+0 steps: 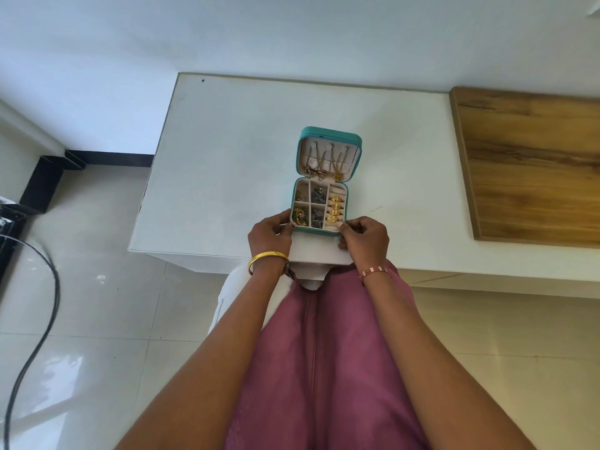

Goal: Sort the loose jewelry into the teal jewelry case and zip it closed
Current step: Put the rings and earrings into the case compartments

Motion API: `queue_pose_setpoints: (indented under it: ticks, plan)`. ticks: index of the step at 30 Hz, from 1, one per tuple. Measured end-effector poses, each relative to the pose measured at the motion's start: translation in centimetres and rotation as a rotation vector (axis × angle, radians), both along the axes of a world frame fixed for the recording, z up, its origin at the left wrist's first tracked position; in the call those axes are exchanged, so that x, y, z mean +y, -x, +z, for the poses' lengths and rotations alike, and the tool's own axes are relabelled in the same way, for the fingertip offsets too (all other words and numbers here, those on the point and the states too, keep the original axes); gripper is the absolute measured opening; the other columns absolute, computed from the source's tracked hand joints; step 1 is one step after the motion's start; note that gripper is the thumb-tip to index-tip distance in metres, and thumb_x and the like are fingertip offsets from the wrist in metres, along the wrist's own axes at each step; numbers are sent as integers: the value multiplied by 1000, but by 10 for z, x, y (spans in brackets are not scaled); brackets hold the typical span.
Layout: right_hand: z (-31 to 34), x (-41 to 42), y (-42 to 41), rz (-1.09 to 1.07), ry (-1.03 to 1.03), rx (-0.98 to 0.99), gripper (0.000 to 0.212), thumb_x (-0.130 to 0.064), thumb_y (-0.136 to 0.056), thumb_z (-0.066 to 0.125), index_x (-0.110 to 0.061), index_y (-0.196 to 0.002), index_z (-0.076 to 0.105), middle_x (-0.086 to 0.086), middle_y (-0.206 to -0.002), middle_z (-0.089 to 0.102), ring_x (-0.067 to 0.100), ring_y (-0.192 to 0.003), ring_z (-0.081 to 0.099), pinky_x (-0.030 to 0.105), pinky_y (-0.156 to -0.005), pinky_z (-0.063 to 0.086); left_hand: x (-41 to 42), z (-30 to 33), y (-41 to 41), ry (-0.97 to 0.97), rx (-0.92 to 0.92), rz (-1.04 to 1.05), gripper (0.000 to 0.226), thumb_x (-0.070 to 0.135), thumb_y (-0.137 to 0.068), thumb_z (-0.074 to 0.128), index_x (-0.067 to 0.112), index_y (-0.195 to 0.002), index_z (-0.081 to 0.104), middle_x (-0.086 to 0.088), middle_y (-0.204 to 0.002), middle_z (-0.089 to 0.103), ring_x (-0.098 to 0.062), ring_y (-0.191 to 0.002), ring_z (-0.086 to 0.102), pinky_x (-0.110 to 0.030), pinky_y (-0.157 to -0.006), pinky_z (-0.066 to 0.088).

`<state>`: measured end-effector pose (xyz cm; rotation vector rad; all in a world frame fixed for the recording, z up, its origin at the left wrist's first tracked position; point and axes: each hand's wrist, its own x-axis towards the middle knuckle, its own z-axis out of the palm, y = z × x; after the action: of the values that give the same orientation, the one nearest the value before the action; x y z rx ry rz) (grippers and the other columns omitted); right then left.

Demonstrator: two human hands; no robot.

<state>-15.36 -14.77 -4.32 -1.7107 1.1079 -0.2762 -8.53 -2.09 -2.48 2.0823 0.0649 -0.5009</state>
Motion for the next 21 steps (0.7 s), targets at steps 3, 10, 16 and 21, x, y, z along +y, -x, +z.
queue_pose_setpoints:
  ticks: [3,10,16,21]
  plan:
    - [2,-1,-1,-7,-23,-2,8,-9,-81,68,-7,-78,62,10,-74,65,12,-50,59,20,-53,53,0,1,1,11,13,10,30,11,-84,62,12,-114,65,-10,-112,68,-20,-103,63,-26,-98,44]
    - [3,-1,-1,-14,-53,-7,7,-8,-81,68,-3,-81,64,17,-81,68,13,-52,59,33,-63,57,0,2,1,29,23,18,30,10,-84,63,12,-114,65,-9,-111,68,-19,-103,63,-27,-99,44]
    - [8,-8,-2,61,103,31,18,-13,-83,66,-1,-97,66,18,-91,69,25,-74,63,24,-68,50,0,1,3,23,19,-1,30,12,-82,66,12,-111,67,-9,-108,70,-18,-98,65,-25,-96,45]
    - [39,-23,-36,84,372,-74,36,-12,-86,61,-6,-121,56,16,-113,56,21,-94,58,14,-69,44,0,1,3,17,20,-2,30,13,-81,67,13,-110,67,-8,-108,70,-18,-97,65,-22,-92,44]
